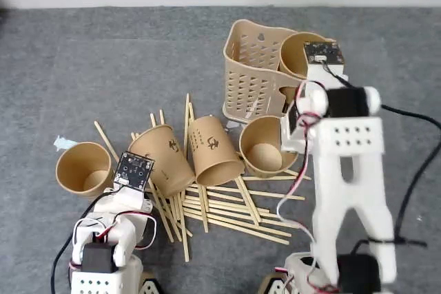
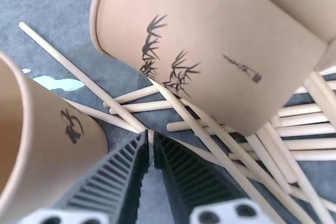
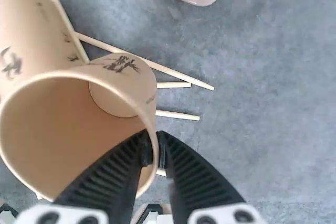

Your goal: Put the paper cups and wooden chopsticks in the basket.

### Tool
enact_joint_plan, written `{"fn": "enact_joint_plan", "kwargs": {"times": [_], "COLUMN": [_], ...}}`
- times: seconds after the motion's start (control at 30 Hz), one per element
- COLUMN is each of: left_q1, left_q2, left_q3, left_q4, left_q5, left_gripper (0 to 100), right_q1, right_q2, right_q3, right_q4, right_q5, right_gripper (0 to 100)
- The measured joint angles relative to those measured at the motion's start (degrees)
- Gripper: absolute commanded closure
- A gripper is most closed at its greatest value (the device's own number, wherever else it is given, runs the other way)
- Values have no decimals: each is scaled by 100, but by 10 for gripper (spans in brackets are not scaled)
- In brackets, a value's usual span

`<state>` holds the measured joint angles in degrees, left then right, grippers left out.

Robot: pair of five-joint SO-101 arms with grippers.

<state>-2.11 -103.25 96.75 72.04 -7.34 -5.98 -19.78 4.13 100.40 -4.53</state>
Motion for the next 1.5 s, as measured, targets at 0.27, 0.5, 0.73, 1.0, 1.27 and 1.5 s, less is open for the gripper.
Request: {"fn": "enact_joint_plan", "kwargs": {"times": [0.27, 0.5, 0.73, 1.0, 1.27, 1.5], "left_q1": [0, 0, 0, 0, 0, 0], "left_q2": [0, 0, 0, 0, 0, 0], "left_q3": [0, 0, 0, 0, 0, 0], "left_q4": [0, 0, 0, 0, 0, 0], "left_q5": [0, 0, 0, 0, 0, 0], "left_gripper": [985, 985, 985, 985, 985, 985], "right_q1": [-9, 0, 404, 941, 1081, 1073], "right_q2": [-536, -264, 914, 2154, 2514, 2602], "right_q3": [-1424, -3051, -4510, -5213, -5213, -5213], "right_q4": [0, 9, 9, 9, 9, 9], "right_q5": [158, 158, 167, 176, 176, 176], "right_gripper": [991, 991, 991, 991, 902, 798]}}
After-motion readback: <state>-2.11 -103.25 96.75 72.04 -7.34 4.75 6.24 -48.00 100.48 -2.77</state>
